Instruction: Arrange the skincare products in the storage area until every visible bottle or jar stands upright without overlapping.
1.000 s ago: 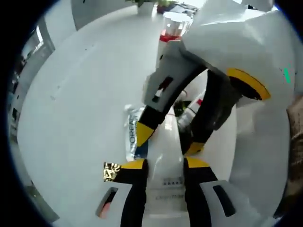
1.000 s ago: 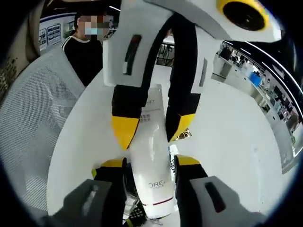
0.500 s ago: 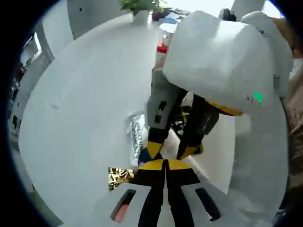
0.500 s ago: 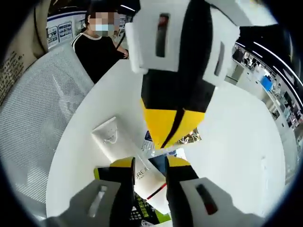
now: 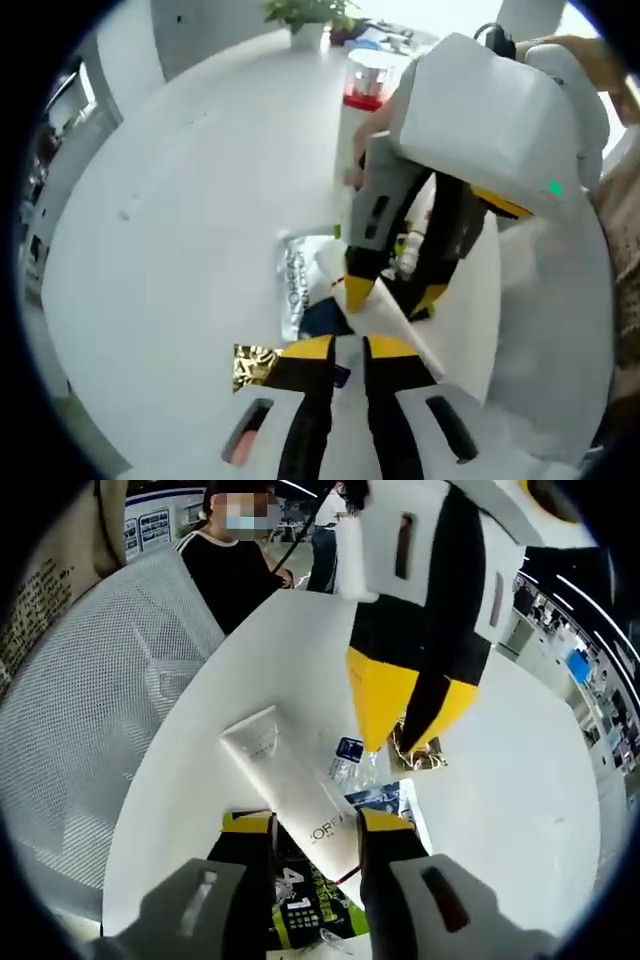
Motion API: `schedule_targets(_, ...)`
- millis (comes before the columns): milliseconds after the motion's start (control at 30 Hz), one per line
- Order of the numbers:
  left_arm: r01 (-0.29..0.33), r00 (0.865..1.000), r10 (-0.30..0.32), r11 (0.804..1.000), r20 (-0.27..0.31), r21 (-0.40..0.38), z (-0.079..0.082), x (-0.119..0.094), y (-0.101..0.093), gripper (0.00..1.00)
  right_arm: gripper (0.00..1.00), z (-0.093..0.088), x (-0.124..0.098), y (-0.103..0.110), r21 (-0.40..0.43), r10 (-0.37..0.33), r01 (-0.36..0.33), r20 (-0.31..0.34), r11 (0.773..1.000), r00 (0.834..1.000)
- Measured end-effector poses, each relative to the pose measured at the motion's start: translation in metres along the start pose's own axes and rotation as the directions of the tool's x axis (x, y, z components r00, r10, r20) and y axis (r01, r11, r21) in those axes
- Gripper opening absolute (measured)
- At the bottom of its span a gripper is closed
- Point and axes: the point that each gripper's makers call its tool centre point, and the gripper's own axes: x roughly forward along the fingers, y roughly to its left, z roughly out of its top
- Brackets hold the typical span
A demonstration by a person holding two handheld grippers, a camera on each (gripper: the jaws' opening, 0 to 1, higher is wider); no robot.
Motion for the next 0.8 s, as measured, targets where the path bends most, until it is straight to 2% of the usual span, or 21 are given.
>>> schedule_targets(200,-0.011,1.0,0.011,1.0,0.024,-0.023,-0.003,-0.002,-0.004,0.22,0.36,0.002,0.0,0.001,-0.029,0.01,-0.011,-0.02,1.0,1.0)
schedule_targets(400,-0.033,0.996,0.038,0.998,0.078,-0.061,-0.01,-0.008,-0.008,0.43,0.38,0.005,0.005,0.003,-0.071,0.034,-0.037,-0.047,0.997,0.998)
schedule_targets(467,-0.052,0.994,0.059,0.996,0.092,-0.078,-0.014,-0.01,-0.009,0.52,0.38,0.007,0.008,0.006,-0.094,0.051,-0.057,-0.062,0.994,0.997)
schedule_targets(700,-0.09,0.985,0.111,0.983,0.133,-0.158,-0.033,-0.02,-0.018,0.69,0.39,0.013,0.017,0.012,-0.156,0.096,-0.11,-0.096,0.982,0.991)
schedule_targets(800,-0.1,0.982,0.124,0.981,0.143,-0.164,-0.042,-0.02,-0.027,0.81,0.39,0.015,0.02,0.012,-0.183,0.107,-0.125,-0.109,0.975,0.988)
